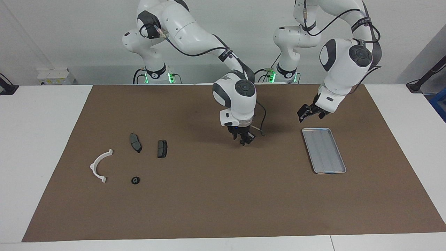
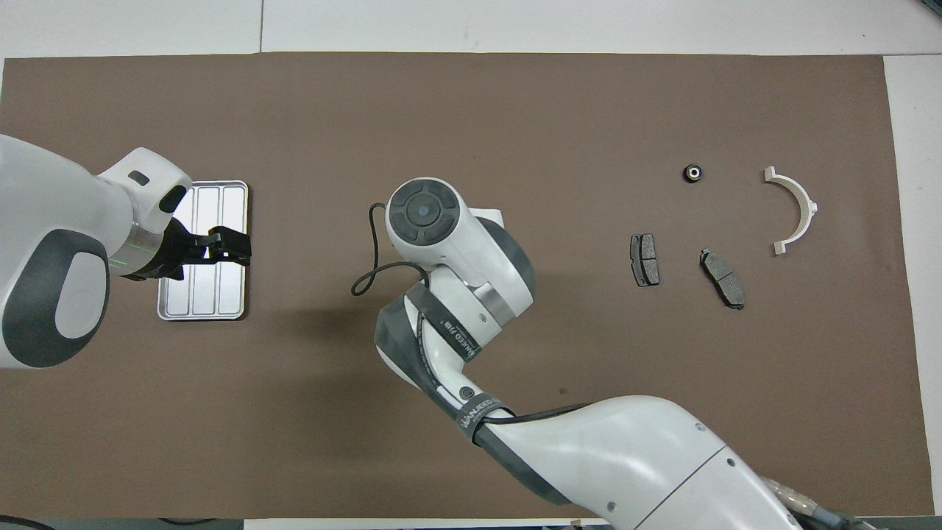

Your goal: Pick bearing gear from pile to tray

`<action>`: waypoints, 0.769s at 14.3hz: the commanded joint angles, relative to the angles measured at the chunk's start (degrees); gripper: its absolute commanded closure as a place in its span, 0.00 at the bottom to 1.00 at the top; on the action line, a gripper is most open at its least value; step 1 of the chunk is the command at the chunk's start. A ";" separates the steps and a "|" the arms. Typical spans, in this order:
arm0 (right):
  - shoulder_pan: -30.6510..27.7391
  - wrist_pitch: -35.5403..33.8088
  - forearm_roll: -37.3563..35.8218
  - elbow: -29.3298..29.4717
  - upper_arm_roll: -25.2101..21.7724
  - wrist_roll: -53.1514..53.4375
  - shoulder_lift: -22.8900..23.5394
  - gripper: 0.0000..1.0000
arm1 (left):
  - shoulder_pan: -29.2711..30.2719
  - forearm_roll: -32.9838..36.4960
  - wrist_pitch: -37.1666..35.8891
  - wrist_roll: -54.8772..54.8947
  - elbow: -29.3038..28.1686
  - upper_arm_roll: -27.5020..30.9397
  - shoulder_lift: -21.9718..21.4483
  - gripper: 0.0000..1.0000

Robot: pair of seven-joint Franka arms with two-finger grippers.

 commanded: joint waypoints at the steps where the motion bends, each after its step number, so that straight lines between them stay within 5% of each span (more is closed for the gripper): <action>1: -6.99 -6.51 -0.33 3.99 1.07 -11.78 -1.96 0.00 | -1.34 0.16 2.51 -3.80 -1.68 -0.28 0.14 0.00; 5: -17.97 -11.19 -0.51 3.38 0.99 -39.82 -5.75 0.00 | -11.08 0.07 8.31 -18.38 0.94 -0.19 5.14 0.00; 9: -26.59 -11.12 -0.68 1.28 0.90 -57.95 -6.72 0.00 | -20.93 2.96 10.07 -34.46 11.92 -0.10 19.80 0.00; 11: -29.59 -7.18 -0.68 -2.05 0.81 -64.28 -7.68 0.00 | -23.58 4.11 13.66 -38.87 10.55 -0.11 22.20 0.00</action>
